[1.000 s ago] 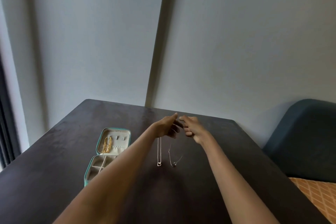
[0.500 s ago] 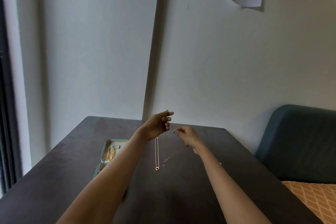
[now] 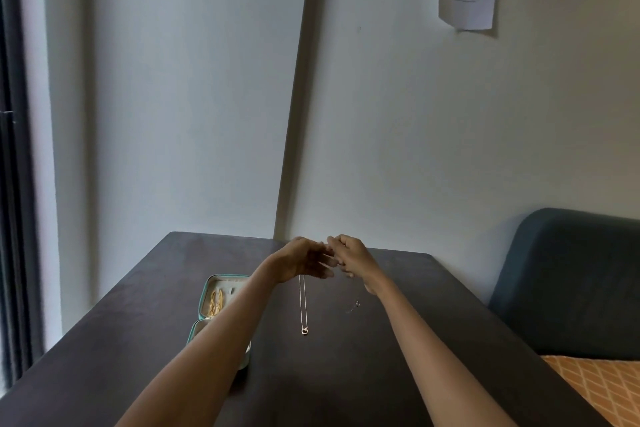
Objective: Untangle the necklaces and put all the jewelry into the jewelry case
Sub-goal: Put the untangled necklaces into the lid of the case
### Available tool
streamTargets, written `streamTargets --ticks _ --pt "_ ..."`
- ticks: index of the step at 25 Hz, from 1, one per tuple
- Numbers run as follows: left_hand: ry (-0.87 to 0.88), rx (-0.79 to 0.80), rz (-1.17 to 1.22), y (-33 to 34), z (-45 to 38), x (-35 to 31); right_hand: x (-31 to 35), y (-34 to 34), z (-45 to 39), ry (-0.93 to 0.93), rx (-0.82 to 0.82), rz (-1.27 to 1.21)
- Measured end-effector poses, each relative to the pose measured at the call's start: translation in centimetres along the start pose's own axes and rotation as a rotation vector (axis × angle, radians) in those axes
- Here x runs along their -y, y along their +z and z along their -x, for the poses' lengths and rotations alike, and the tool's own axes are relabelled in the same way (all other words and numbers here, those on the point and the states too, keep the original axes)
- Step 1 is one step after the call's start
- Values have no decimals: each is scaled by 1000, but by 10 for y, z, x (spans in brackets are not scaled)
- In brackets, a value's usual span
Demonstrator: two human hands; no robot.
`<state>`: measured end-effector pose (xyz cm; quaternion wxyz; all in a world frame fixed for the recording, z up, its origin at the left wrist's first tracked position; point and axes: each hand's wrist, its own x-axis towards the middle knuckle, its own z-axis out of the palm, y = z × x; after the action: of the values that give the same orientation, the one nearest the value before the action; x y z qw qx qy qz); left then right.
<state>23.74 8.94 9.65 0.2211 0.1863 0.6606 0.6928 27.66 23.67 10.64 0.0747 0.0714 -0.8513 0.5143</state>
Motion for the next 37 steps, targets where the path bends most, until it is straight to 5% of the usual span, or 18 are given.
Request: streamTargets --ticks 6,15,23,32,37 --pt "-62 75 -56 8 3 -6 -19 -3 4 59 -149 -111" --pt "153 -160 628 0 -3 12 -44 34 10 10 -162 -95" --pt "103 -301 -31 4 -8 27 -38 33 14 28 -45 -62" --pt "-153 -69 -162 26 -7 21 -47 20 16 185 -214 -492" --pt "-63 -18 144 24 -11 33 -57 23 6 303 -282 -848"
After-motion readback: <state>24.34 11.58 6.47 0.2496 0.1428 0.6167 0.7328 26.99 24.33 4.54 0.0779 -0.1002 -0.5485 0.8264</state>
